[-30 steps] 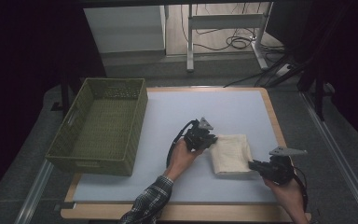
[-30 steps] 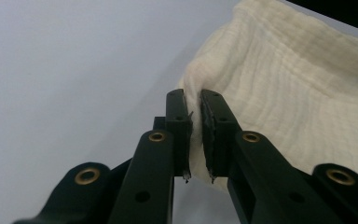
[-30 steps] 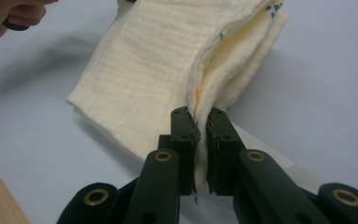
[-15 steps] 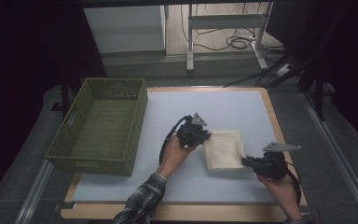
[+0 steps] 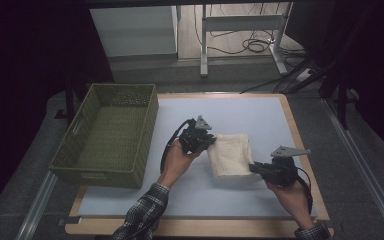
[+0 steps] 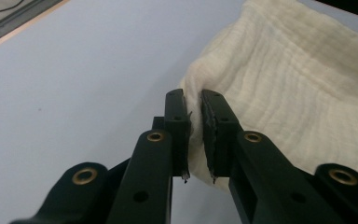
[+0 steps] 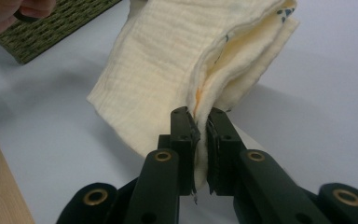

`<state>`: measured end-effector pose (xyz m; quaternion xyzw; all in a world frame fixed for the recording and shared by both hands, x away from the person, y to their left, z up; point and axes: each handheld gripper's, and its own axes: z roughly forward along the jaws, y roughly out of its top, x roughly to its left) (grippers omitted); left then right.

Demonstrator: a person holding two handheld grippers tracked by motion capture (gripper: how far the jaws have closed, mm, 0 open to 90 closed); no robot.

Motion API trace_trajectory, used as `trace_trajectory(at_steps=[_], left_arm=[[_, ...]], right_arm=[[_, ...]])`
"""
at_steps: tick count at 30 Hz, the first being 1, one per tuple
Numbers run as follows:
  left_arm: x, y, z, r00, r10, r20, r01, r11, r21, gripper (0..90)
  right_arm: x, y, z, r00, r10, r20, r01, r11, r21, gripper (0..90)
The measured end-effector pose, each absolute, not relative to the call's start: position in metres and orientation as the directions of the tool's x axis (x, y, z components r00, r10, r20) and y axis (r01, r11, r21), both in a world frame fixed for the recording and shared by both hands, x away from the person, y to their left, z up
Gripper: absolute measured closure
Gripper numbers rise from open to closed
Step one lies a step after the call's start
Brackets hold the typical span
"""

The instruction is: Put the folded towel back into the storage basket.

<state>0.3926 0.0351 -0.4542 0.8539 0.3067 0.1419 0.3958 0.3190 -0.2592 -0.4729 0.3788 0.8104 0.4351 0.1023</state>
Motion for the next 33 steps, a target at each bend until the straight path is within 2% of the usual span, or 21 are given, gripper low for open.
trace_trajectory(at_steps=[33], left_arm=[[0.389,0.110,-0.410,0.679,0.725,0.113,0.416,-0.507,0.755,81.3]], right_arm=[[0.346,-0.173,-0.447,-0.775,0.621,0.115,0.441,0.401,0.803,82.4]])
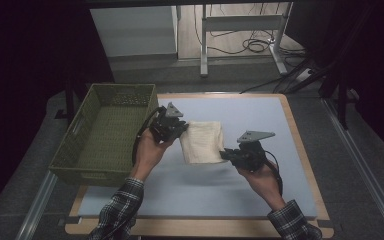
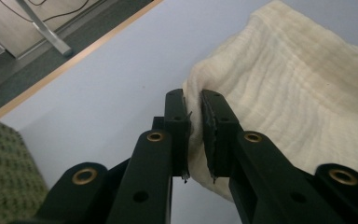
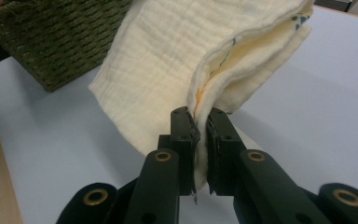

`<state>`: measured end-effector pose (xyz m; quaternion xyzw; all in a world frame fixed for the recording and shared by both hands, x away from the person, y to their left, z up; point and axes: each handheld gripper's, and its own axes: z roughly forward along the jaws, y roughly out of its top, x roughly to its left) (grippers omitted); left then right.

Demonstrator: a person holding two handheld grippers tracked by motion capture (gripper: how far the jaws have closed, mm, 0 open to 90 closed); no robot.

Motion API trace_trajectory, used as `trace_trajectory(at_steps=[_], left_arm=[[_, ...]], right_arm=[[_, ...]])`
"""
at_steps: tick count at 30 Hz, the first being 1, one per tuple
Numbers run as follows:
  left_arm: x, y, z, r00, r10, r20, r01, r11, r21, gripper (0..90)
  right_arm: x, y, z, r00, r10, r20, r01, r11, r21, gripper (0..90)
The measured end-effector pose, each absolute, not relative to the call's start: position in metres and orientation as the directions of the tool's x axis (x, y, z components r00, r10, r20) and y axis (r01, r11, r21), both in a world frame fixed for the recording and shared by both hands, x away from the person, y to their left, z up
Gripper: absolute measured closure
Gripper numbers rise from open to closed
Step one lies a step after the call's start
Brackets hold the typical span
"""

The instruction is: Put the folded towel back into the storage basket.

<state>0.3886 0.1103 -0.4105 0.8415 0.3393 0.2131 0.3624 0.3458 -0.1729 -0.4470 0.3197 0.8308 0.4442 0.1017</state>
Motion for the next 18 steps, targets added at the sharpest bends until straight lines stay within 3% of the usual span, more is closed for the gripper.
trace_trajectory(at_steps=[18], left_arm=[[0.384,0.160,-0.388,0.608,0.778,0.157,0.433,-0.491,0.756,81.2]], right_arm=[[0.359,-0.120,-0.431,-0.814,0.572,0.101,0.397,0.421,0.815,82.4]])
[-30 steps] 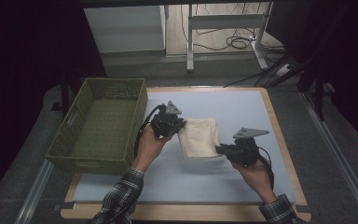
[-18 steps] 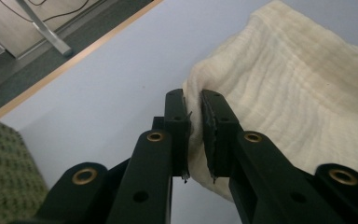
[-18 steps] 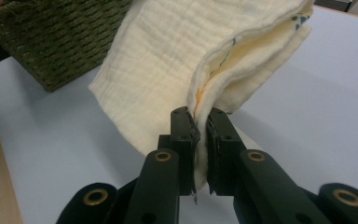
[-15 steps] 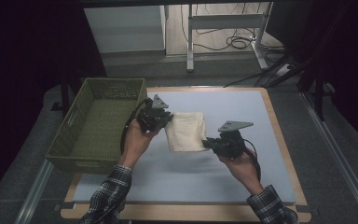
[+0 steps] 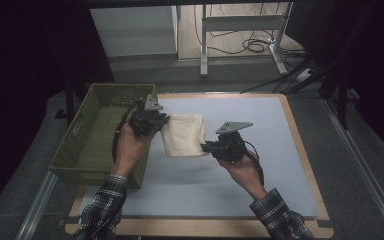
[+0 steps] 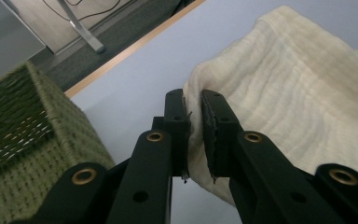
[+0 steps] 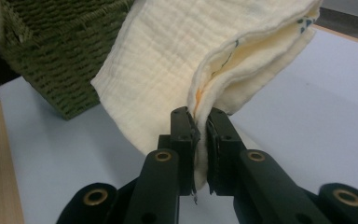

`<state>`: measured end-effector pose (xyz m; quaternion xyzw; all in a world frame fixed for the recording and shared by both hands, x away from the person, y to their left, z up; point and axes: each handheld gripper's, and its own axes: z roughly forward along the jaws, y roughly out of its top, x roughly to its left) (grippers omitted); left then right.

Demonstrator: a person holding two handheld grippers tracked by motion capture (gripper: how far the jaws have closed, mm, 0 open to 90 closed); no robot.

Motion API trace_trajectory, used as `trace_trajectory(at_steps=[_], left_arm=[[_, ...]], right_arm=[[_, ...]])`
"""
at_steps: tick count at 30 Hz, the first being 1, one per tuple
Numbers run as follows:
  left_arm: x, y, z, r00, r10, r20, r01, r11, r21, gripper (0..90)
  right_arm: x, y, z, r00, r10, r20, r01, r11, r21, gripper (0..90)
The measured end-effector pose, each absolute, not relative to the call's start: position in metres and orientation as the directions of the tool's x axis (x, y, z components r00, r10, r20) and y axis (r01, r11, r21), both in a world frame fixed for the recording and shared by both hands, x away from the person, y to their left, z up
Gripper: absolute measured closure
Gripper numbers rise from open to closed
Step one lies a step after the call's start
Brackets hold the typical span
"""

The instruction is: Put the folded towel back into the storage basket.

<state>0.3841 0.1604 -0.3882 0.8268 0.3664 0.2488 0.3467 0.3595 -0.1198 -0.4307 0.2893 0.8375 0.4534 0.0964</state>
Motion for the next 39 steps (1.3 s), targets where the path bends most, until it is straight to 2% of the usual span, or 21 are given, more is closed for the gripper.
trace_trajectory(at_steps=[39], left_arm=[[0.358,0.279,-0.354,0.425,0.879,0.218,0.510,-0.431,0.745,81.2]], right_arm=[[0.373,0.013,-0.411,-0.880,0.459,0.120,0.335,0.423,0.842,82.3]])
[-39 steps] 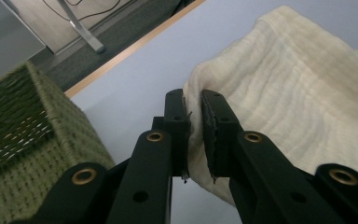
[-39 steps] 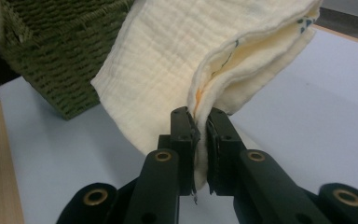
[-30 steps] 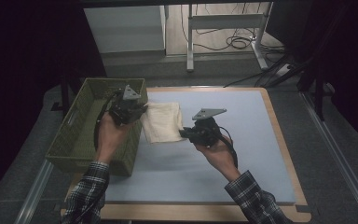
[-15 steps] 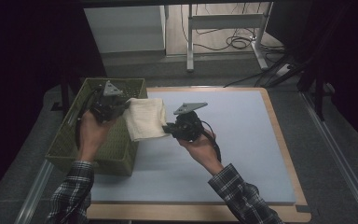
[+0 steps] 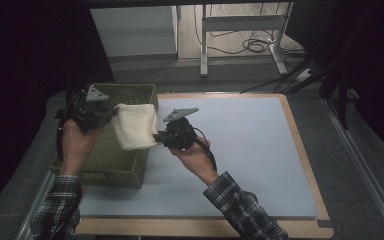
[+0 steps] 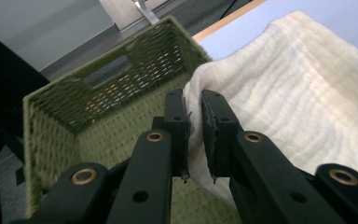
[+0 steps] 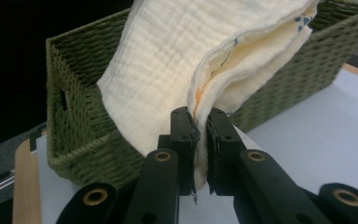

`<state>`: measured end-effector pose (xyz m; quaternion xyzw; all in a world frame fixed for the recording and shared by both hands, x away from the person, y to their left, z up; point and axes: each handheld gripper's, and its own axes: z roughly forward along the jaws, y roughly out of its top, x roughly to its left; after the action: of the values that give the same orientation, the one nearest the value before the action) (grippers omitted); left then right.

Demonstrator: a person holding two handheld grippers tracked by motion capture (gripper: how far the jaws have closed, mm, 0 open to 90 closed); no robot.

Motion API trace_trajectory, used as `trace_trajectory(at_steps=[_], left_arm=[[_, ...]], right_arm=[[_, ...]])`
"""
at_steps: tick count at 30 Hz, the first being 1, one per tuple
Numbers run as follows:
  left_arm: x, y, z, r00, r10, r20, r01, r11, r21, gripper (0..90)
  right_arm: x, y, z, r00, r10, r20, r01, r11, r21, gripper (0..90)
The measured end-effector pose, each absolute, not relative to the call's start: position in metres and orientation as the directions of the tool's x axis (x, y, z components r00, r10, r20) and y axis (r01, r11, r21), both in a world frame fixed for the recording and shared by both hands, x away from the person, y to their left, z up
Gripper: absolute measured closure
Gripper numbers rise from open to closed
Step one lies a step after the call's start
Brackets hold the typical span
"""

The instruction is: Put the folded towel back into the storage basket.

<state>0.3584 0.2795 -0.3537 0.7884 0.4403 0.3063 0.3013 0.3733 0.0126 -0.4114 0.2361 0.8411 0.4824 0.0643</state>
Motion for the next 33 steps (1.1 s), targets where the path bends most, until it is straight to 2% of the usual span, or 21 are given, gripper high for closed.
trace_trajectory(at_steps=[17,33], left_arm=[[0.339,0.332,-0.365,0.364,0.907,0.210,0.576,-0.396,0.715,81.2],[0.341,0.349,-0.403,0.381,0.898,0.219,0.660,-0.430,0.616,80.6]], right_arm=[[0.360,0.078,-0.424,-0.913,0.383,0.144,0.323,0.457,0.829,82.3],[0.343,0.120,-0.451,-0.886,0.415,0.208,0.416,0.511,0.752,82.2]])
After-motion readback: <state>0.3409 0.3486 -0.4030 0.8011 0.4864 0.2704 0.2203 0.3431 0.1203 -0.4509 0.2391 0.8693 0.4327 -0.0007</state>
